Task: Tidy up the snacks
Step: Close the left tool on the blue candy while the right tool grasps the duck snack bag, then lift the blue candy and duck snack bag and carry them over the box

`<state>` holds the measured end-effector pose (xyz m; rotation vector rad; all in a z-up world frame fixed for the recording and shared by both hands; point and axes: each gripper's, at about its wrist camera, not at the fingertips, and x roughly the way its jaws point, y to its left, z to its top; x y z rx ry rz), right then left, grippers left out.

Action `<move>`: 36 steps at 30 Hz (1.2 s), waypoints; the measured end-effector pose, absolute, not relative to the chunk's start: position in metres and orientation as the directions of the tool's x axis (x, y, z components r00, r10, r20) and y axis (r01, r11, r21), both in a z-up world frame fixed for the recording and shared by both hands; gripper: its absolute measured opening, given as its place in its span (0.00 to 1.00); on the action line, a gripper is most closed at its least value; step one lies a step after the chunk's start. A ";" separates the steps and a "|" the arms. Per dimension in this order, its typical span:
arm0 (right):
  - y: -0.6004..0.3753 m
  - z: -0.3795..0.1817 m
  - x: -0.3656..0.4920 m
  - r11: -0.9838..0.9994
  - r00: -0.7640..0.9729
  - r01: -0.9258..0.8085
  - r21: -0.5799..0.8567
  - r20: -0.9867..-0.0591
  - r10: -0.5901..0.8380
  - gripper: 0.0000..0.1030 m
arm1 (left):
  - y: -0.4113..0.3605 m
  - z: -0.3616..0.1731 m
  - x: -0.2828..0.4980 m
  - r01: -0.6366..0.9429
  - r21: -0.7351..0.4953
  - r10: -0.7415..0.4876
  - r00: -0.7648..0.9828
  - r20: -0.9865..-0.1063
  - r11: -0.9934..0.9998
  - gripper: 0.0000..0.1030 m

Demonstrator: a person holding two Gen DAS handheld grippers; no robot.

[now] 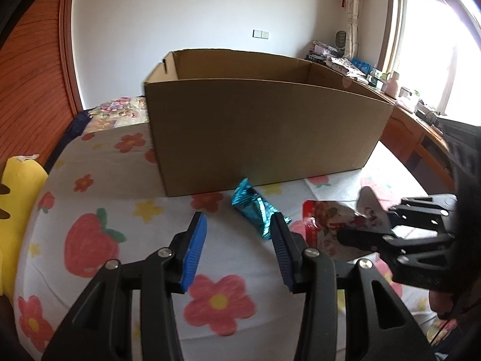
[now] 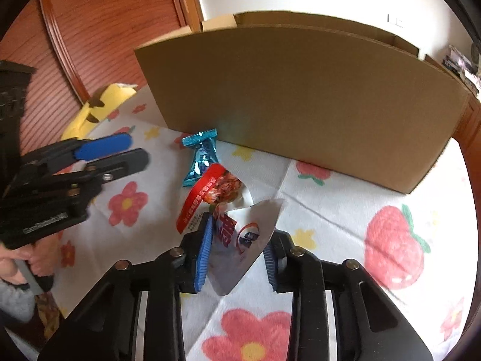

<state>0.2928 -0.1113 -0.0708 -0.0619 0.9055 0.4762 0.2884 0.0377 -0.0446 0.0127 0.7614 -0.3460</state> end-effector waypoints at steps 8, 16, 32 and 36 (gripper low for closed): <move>-0.151 -0.066 0.267 0.892 0.550 -0.415 0.180 -0.732 0.404 0.20 | 0.016 -0.053 0.312 0.275 -0.154 -0.300 0.640 -0.707 0.949 0.48; -0.180 -0.069 0.246 0.898 0.573 -0.393 0.199 -0.710 0.408 0.20 | -0.007 -0.065 0.330 0.232 -0.108 -0.235 0.639 -0.732 0.967 0.48; -0.187 -0.071 0.238 0.902 0.611 -0.387 0.190 -0.680 0.405 0.20 | -0.024 -0.078 0.340 0.207 0.003 -0.127 0.610 -0.782 0.978 0.31; -0.189 -0.072 0.236 0.902 0.612 -0.386 0.193 -0.678 0.408 0.20 | -0.024 -0.078 0.335 0.208 0.014 -0.120 0.615 -0.779 0.978 0.22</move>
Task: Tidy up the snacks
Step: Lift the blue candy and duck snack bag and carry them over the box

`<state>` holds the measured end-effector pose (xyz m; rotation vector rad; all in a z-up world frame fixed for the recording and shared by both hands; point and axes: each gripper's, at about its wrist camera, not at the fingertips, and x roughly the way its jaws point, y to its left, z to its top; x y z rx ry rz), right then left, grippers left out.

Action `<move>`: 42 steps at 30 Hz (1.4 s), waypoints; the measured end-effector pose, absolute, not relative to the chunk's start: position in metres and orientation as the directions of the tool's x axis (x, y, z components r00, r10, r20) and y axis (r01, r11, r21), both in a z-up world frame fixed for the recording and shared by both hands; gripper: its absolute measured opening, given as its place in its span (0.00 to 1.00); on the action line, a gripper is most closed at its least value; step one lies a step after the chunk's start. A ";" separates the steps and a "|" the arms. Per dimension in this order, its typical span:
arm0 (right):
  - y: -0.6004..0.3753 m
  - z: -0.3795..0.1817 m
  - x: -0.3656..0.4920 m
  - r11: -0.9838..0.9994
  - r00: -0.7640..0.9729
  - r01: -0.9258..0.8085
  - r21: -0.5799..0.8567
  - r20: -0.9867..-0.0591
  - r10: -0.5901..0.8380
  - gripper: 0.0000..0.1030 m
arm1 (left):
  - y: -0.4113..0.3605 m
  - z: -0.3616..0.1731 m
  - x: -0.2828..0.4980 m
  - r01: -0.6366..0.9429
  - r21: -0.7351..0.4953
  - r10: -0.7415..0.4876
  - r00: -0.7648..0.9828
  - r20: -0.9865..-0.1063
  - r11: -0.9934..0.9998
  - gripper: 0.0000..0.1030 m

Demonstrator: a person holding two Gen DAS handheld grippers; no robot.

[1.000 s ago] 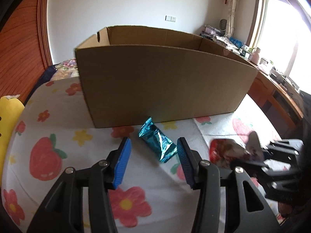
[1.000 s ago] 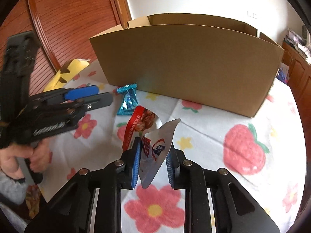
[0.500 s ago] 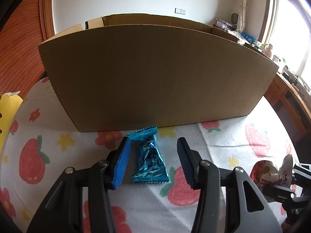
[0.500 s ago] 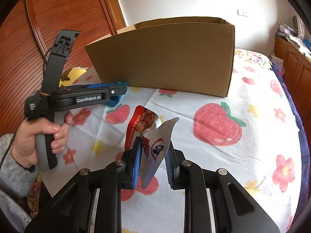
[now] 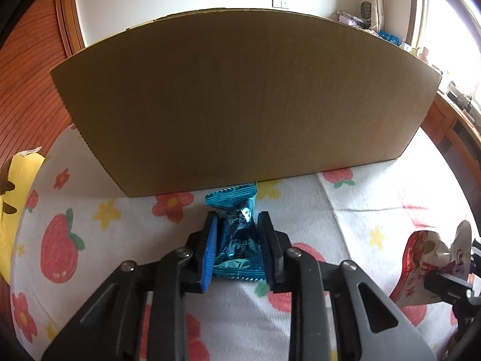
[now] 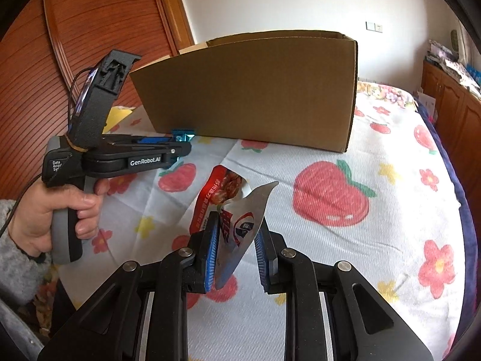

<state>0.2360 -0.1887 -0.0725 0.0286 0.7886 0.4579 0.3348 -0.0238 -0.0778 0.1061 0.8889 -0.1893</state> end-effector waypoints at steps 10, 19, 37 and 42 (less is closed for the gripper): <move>-0.188 -0.074 0.236 0.903 0.616 -0.385 0.190 -0.675 0.405 0.20 | -0.017 -0.067 0.310 0.253 -0.007 -0.172 0.635 -0.753 0.967 0.21; -0.187 -0.075 0.235 0.904 0.618 -0.384 0.189 -0.675 0.404 0.20 | -0.012 -0.048 0.281 0.283 0.005 -0.196 0.678 -0.708 0.959 0.21; -0.195 -0.048 0.240 0.896 0.644 -0.393 0.209 -0.633 0.430 0.20 | -0.011 -0.009 0.270 0.306 0.039 -0.210 0.734 -0.646 0.951 0.21; -0.195 0.002 0.256 0.892 0.698 -0.425 0.154 -0.572 0.431 0.20 | -0.011 0.020 0.286 0.331 0.037 -0.241 0.753 -0.612 0.943 0.21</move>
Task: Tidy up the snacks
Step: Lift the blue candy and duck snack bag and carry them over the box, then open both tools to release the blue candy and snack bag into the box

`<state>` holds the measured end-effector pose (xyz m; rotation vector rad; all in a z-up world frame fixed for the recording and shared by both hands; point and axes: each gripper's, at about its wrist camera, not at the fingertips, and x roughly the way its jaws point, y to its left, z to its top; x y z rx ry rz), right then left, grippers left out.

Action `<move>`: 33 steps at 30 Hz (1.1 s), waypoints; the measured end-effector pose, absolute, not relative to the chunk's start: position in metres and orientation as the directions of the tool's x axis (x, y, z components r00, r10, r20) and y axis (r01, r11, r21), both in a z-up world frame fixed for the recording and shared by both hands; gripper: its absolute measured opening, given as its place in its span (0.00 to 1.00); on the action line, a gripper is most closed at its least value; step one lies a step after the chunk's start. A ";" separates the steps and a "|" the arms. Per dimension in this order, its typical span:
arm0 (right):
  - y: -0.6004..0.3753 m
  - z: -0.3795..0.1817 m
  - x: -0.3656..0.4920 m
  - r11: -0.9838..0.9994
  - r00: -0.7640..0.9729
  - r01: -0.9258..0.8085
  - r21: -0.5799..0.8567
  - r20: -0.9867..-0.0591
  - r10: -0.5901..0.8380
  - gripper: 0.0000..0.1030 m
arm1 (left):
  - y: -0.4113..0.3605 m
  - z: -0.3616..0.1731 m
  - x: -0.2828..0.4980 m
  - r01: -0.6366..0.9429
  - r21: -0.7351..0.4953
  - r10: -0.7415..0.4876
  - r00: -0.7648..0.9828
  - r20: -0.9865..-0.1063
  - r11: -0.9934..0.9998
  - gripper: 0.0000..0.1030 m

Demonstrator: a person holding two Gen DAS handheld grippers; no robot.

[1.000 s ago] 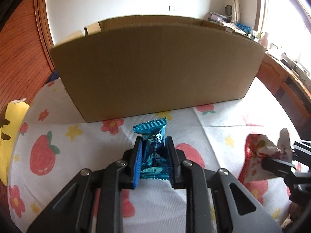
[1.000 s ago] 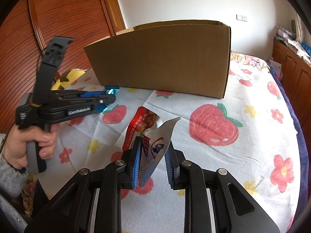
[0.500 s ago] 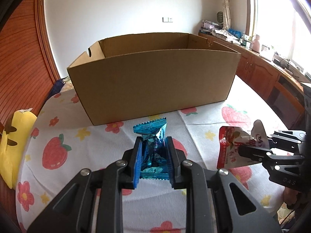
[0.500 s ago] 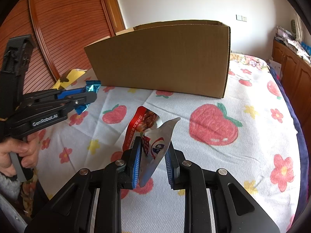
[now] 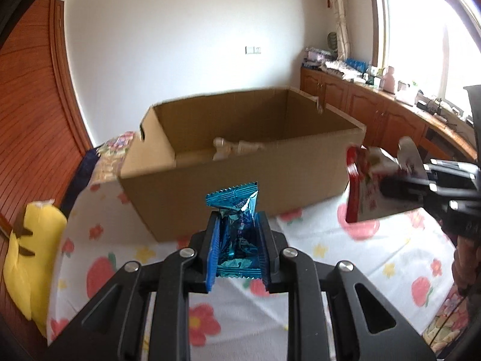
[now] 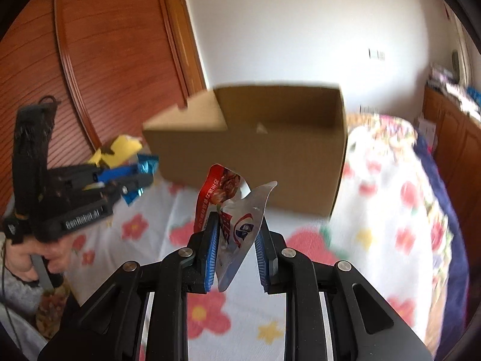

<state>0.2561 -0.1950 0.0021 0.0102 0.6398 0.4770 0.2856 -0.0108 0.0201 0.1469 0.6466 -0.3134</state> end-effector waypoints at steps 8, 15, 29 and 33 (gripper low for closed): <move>-0.184 0.058 0.300 0.892 0.755 -0.446 0.076 -0.504 0.420 0.20 | -0.009 0.072 0.322 0.355 0.062 -0.269 0.800 -0.537 0.933 0.21; -0.172 0.064 0.340 0.889 0.758 -0.455 0.046 -0.504 0.414 0.20 | -0.009 0.073 0.366 0.368 0.058 -0.283 0.798 -0.532 0.928 0.21; -0.174 0.026 0.401 0.907 0.720 -0.412 0.091 -0.578 0.385 0.20 | -0.015 0.038 0.418 0.346 0.023 -0.269 0.770 -0.578 0.938 0.23; -0.176 0.020 0.407 0.909 0.708 -0.405 0.104 -0.593 0.383 0.21 | -0.015 0.032 0.419 0.347 0.021 -0.268 0.762 -0.590 0.938 0.25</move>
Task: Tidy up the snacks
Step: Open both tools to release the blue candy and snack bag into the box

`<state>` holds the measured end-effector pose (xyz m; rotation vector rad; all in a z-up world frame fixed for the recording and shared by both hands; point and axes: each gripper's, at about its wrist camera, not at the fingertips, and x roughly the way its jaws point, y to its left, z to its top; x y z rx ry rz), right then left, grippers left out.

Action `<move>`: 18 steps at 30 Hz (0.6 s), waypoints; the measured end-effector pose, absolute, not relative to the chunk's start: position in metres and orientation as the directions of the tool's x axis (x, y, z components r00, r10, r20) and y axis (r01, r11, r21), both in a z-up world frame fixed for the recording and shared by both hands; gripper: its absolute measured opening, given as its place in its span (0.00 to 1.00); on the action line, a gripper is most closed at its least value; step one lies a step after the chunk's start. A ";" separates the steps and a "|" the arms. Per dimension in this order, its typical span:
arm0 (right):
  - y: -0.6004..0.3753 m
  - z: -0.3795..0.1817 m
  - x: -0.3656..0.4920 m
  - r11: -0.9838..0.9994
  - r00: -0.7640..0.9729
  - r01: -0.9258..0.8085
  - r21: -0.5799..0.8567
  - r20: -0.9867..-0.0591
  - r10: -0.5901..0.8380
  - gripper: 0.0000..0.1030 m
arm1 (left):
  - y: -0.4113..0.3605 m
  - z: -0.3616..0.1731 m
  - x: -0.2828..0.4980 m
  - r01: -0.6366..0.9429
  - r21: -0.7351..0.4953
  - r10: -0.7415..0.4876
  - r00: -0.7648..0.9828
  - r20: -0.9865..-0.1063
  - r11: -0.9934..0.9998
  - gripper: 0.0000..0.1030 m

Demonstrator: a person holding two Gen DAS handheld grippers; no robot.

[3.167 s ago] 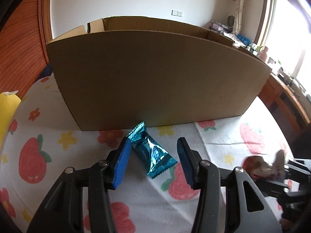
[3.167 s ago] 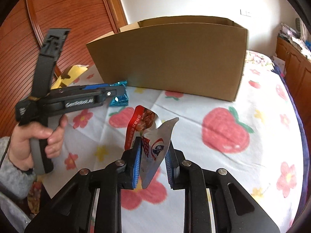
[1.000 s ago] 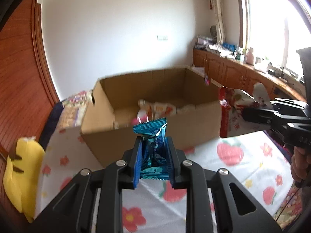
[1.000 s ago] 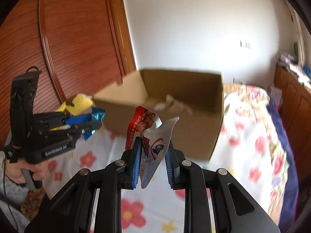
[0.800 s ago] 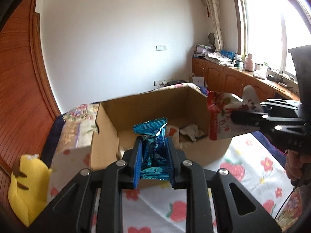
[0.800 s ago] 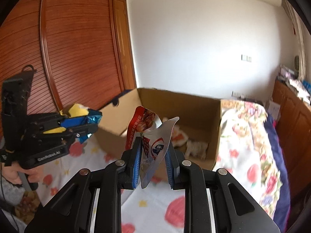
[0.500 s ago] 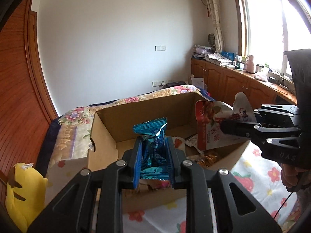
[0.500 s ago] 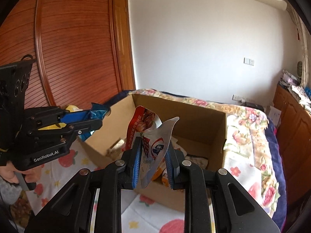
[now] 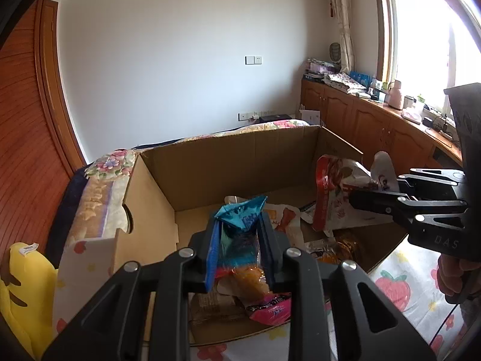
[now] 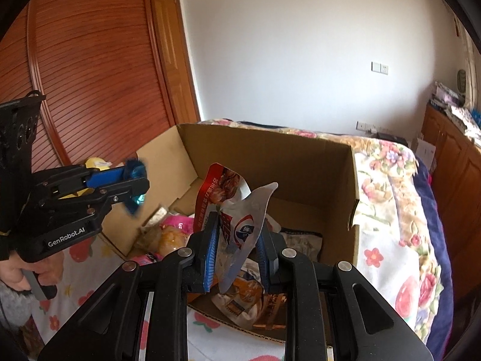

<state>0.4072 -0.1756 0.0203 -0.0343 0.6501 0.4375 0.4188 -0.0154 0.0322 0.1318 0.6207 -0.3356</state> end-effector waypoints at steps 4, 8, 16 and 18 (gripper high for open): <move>-0.174 0.020 0.408 0.913 0.709 -0.397 0.099 -0.598 0.373 0.37 | -0.016 0.032 0.418 0.332 0.026 -0.254 0.767 -0.589 0.943 0.32; -0.172 0.020 0.408 0.916 0.707 -0.393 0.079 -0.612 0.356 0.46 | -0.013 0.035 0.415 0.315 0.041 -0.234 0.780 -0.581 0.948 0.38; -0.176 0.040 0.371 0.921 0.725 -0.382 0.082 -0.592 0.353 0.45 | -0.002 0.053 0.370 0.298 0.047 -0.222 0.799 -0.559 0.954 0.38; -0.178 0.047 0.356 0.922 0.732 -0.376 0.086 -0.583 0.353 0.45 | 0.000 0.060 0.355 0.294 0.045 -0.221 0.803 -0.553 0.955 0.38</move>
